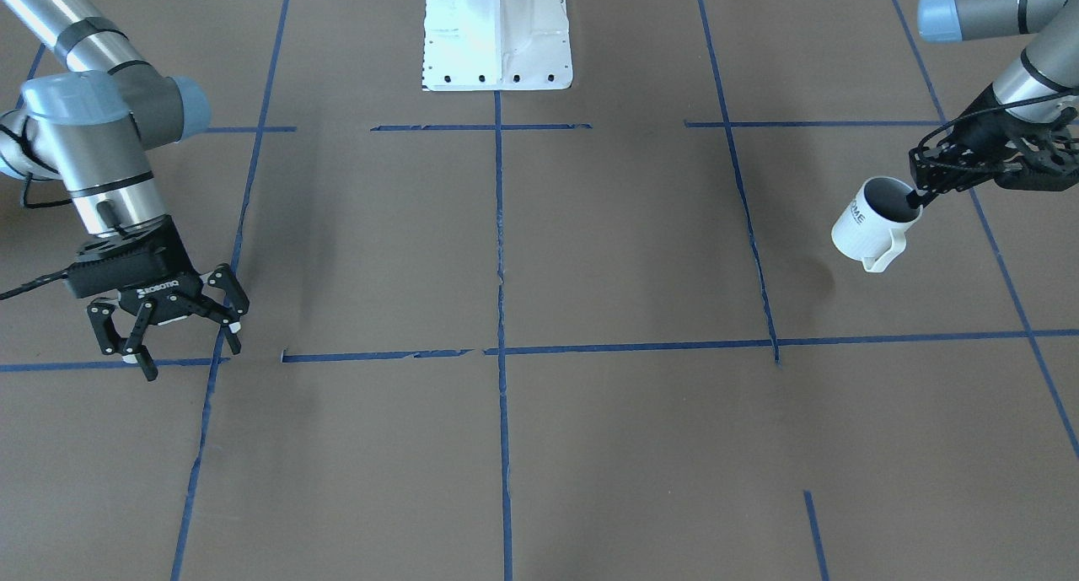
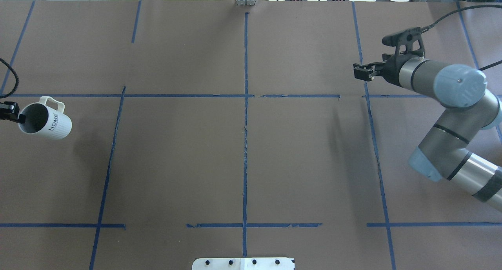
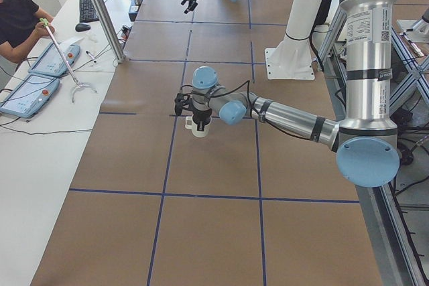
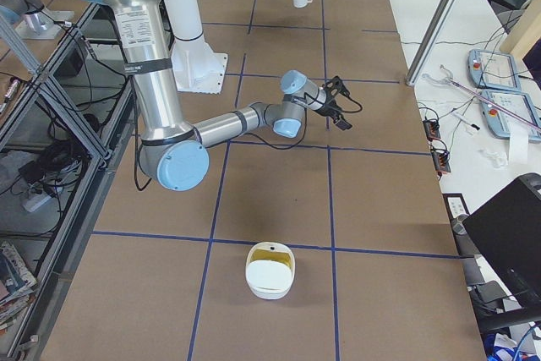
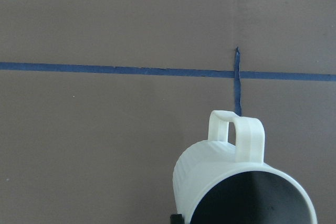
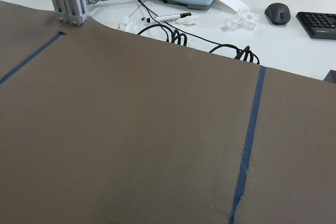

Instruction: Left arm hands cup to right arm to dump lemon

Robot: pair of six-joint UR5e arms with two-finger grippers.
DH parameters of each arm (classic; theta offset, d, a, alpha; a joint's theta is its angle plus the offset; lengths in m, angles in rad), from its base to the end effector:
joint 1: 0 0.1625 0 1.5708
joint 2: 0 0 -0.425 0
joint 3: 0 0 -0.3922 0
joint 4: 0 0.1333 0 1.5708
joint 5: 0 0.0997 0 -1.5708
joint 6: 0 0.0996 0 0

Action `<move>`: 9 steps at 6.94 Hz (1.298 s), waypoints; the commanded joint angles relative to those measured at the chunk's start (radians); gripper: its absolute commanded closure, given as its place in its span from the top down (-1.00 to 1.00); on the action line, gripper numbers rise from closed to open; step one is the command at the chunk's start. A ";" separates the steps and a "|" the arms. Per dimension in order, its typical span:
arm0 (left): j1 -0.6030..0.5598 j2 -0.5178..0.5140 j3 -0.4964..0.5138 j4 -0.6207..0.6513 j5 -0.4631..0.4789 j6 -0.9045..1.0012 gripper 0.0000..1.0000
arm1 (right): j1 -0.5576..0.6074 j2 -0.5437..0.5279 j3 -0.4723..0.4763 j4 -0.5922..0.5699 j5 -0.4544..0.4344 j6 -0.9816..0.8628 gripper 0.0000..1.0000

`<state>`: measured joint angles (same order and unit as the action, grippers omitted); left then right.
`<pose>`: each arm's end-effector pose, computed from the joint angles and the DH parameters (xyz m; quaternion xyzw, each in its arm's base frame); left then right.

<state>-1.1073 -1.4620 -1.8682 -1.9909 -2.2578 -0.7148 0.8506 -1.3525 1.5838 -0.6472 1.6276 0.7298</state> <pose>0.1451 -0.4472 0.5176 0.0561 0.4239 -0.0124 0.9039 -0.3031 -0.5390 0.4365 0.3927 -0.3797 -0.0115 0.8376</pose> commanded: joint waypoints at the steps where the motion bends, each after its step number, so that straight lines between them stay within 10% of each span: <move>1: -0.028 0.047 0.038 -0.023 -0.049 0.035 -1.00 | 0.182 -0.028 0.018 -0.079 0.298 -0.001 1.00; 6: -0.022 0.040 0.124 -0.023 -0.052 0.024 -0.88 | 0.462 -0.086 0.025 -0.129 0.740 -0.017 1.00; 9: -0.020 0.025 0.124 -0.028 -0.052 0.026 -0.66 | 0.510 -0.112 0.025 -0.129 0.790 -0.018 1.00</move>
<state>-1.1285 -1.4289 -1.7449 -2.0154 -2.3102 -0.6900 1.3493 -1.4497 1.6091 -0.7772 2.4076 0.7129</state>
